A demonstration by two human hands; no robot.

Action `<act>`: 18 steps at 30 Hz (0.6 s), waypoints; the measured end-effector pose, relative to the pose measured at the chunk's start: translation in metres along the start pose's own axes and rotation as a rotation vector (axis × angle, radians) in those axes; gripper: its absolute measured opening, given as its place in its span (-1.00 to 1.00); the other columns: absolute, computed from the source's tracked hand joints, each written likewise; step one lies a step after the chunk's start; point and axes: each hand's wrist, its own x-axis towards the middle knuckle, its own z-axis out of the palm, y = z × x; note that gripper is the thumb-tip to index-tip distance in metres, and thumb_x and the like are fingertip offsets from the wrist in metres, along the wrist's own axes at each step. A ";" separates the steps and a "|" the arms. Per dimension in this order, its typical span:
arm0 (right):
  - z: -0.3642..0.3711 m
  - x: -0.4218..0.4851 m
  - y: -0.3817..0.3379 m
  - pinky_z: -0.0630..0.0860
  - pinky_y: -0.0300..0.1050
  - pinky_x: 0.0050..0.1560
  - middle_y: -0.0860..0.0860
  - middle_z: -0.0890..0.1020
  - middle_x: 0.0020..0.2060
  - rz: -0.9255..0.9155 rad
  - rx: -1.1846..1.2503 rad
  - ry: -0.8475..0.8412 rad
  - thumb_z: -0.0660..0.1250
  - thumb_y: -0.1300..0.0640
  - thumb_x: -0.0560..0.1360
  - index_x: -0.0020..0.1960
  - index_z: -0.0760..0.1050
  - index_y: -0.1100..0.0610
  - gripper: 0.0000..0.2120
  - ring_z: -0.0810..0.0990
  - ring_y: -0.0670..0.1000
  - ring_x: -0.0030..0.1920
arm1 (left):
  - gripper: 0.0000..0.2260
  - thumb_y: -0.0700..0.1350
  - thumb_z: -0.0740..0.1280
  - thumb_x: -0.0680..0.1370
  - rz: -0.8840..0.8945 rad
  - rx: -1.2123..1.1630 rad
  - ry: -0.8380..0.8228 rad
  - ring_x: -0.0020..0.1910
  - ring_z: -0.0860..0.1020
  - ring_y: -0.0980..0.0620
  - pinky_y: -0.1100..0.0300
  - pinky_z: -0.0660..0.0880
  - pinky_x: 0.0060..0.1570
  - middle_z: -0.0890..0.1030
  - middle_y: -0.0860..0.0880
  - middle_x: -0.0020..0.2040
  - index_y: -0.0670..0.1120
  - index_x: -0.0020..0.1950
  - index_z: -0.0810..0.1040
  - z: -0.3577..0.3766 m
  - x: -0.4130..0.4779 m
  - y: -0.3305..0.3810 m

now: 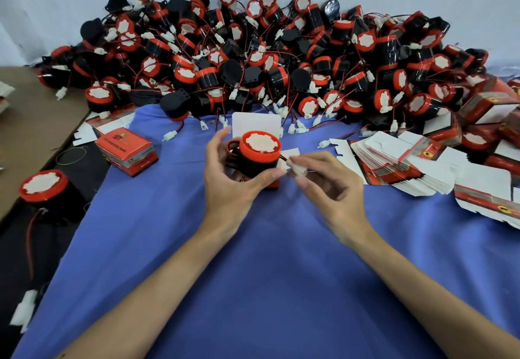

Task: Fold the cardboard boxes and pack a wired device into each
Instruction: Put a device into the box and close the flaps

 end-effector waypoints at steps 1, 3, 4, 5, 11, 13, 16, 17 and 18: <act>0.000 -0.001 -0.001 0.51 -0.24 0.04 0.10 0.57 0.03 0.004 0.024 -0.034 0.27 0.35 0.49 0.20 0.50 0.22 -0.70 0.61 -0.03 0.04 | -0.32 -0.07 0.63 0.16 0.003 0.019 -0.016 0.07 0.57 0.25 0.39 0.47 0.01 0.59 0.05 0.11 0.13 0.20 0.43 -0.001 0.000 0.000; 0.001 -0.002 -0.003 0.49 -0.25 0.07 0.10 0.55 0.06 0.002 0.044 -0.066 0.24 0.36 0.50 0.25 0.46 0.23 -0.68 0.58 -0.08 0.09 | -0.39 -0.01 0.61 0.14 0.024 0.051 -0.047 0.08 0.58 0.19 0.35 0.47 0.04 0.60 -0.01 0.11 0.10 0.13 0.49 -0.002 -0.001 0.002; 0.002 -0.001 -0.003 0.49 -0.25 0.07 0.08 0.55 0.05 -0.001 0.048 -0.068 0.25 0.36 0.50 0.25 0.45 0.22 -0.67 0.58 -0.09 0.09 | -0.39 -0.01 0.63 0.14 0.047 0.073 -0.061 0.09 0.58 0.15 0.33 0.48 0.06 0.59 -0.05 0.11 0.09 0.13 0.49 -0.002 -0.001 0.002; 0.002 0.000 -0.004 0.50 -0.25 0.06 0.06 0.56 0.04 -0.005 0.051 -0.066 0.27 0.36 0.49 0.23 0.47 0.22 -0.68 0.58 -0.10 0.08 | -0.38 0.00 0.64 0.15 0.075 0.102 -0.076 0.11 0.58 0.12 0.30 0.49 0.08 0.57 -0.07 0.12 0.09 0.13 0.48 -0.001 -0.002 0.002; 0.000 0.006 -0.006 0.55 -0.20 0.00 -0.15 0.55 -0.15 0.132 0.118 -0.042 0.51 0.25 0.28 0.15 0.57 -0.02 -0.53 0.58 -0.08 -0.13 | -0.42 0.13 0.56 0.21 0.129 0.195 -0.159 0.14 0.52 0.20 0.34 0.45 0.09 0.50 0.05 0.13 0.18 0.15 0.41 0.002 -0.009 0.003; -0.004 0.008 -0.002 0.52 -0.24 -0.02 -0.15 0.54 -0.13 0.179 0.089 -0.065 0.52 0.28 0.27 0.24 0.47 -0.05 -0.40 0.56 -0.10 -0.11 | -0.39 0.09 0.58 0.24 0.133 0.230 -0.193 0.18 0.48 0.25 0.36 0.45 0.11 0.48 0.09 0.18 0.19 0.20 0.38 0.001 -0.010 0.002; -0.009 0.011 0.000 0.51 -0.29 0.00 -0.03 0.47 -0.09 0.161 -0.039 -0.105 0.54 0.23 0.26 0.30 0.41 -0.06 -0.32 0.55 -0.12 -0.07 | -0.38 0.02 0.57 0.32 0.153 0.314 -0.262 0.21 0.41 0.34 0.33 0.45 0.16 0.39 0.16 0.21 0.18 0.27 0.33 0.000 -0.008 -0.001; -0.010 0.012 0.000 0.52 -0.29 0.01 0.00 0.45 -0.10 0.128 -0.117 -0.119 0.53 0.18 0.25 0.32 0.40 -0.04 -0.32 0.55 -0.11 -0.07 | -0.37 -0.04 0.57 0.35 0.155 0.339 -0.283 0.22 0.40 0.33 0.34 0.43 0.18 0.37 0.15 0.21 0.15 0.29 0.32 0.000 -0.007 -0.002; -0.011 0.012 0.000 0.53 -0.29 0.02 0.01 0.44 -0.11 0.095 -0.186 -0.132 0.52 0.14 0.25 0.34 0.39 -0.02 -0.31 0.56 -0.09 -0.08 | -0.36 -0.09 0.57 0.37 0.159 0.358 -0.301 0.22 0.40 0.31 0.37 0.40 0.20 0.37 0.11 0.21 0.12 0.32 0.31 -0.001 -0.007 -0.003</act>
